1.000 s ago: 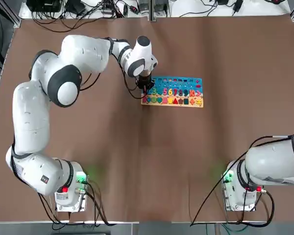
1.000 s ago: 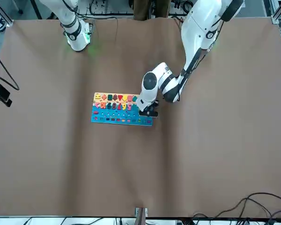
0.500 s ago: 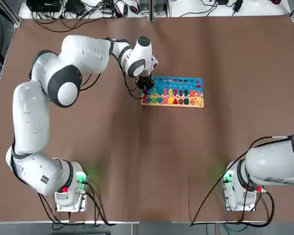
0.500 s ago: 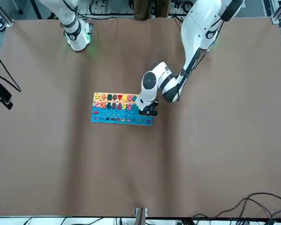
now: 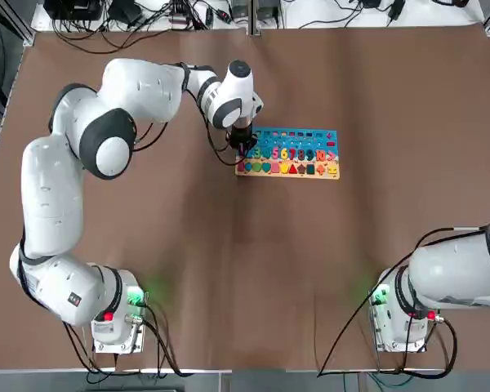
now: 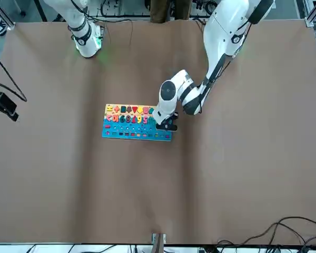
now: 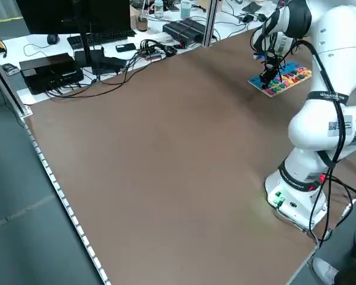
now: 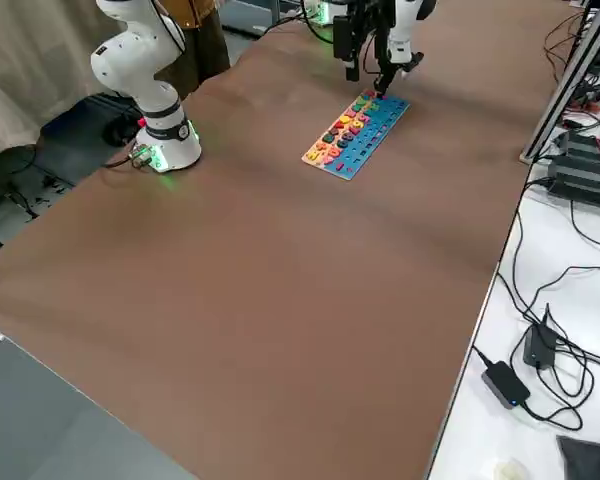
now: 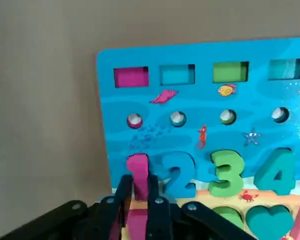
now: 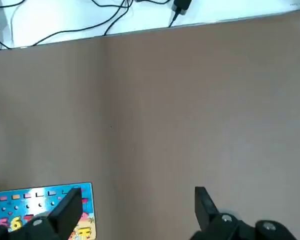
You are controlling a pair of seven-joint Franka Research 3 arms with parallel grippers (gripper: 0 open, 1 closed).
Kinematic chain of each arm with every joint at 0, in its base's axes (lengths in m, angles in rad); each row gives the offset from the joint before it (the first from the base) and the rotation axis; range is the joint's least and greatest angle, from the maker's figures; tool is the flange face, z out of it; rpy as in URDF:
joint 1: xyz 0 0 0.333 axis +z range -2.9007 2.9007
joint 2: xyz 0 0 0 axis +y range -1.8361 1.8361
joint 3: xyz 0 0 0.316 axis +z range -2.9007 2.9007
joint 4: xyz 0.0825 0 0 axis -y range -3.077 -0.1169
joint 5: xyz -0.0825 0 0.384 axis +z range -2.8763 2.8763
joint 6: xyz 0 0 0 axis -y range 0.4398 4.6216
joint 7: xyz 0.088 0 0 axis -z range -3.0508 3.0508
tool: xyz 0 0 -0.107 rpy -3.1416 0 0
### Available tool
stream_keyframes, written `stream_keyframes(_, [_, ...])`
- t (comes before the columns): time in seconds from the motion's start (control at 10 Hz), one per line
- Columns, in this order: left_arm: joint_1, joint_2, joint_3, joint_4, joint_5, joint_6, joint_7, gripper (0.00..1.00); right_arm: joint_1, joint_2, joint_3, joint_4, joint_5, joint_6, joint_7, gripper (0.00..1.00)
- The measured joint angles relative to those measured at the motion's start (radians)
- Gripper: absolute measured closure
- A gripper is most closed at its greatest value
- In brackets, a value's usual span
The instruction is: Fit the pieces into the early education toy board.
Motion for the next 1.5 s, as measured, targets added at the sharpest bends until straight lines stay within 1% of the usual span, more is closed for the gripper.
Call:
stream_keyframes(0.4, [0.002, -0.002, 0.001, 0.003, 0.0, -0.002, -0.001, 0.74, -0.013, 0.0, -0.005, -0.003, 0.006, -0.003, 0.003, 0.01])
stream_keyframes(0.6, [0.007, -0.032, 0.002, 0.016, 0.0, -0.04, -0.001, 0.68, -0.013, 0.0, -0.005, -0.003, 0.007, -0.003, 0.004, 0.01])
stream_keyframes(0.8, [0.032, -0.098, 0.004, 0.027, 0.0, -0.084, -0.001, 0.41, -0.013, 0.0, -0.006, -0.003, 0.008, -0.003, 0.004, 0.01])
stream_keyframes(0.9, [0.062, -0.145, 0.006, 0.032, 0.0, -0.103, 0.001, 0.24, -0.014, 0.0, -0.006, -0.003, 0.008, -0.003, 0.004, 0.01])
stream_keyframes(1.0, [0.109, -0.203, 0.006, 0.04, 0.0, -0.122, 0.013, 0.11, -0.014, 0.0, -0.006, -0.003, 0.008, -0.003, 0.004, 0.01])
stream_keyframes(1.1, [0.175, -0.273, 0.003, 0.048, 0.0, -0.145, 0.069, 0.0, -0.014, 0.0, -0.006, -0.003, 0.008, -0.003, 0.005, 0.01])
stream_keyframes(1.3, [0.287, -0.402, 0.003, 0.051, 0.0, -0.213, 0.181, 0.0, -0.014, 0.0, -0.006, -0.004, 0.009, -0.003, 0.005, 0.01])
stream_keyframes(1.5, [0.391, -0.491, 0.002, 0.051, -0.022, -0.251, 0.285, 0.0, -0.014, 0.0, -0.006, -0.004, 0.009, -0.003, 0.005, 0.01])
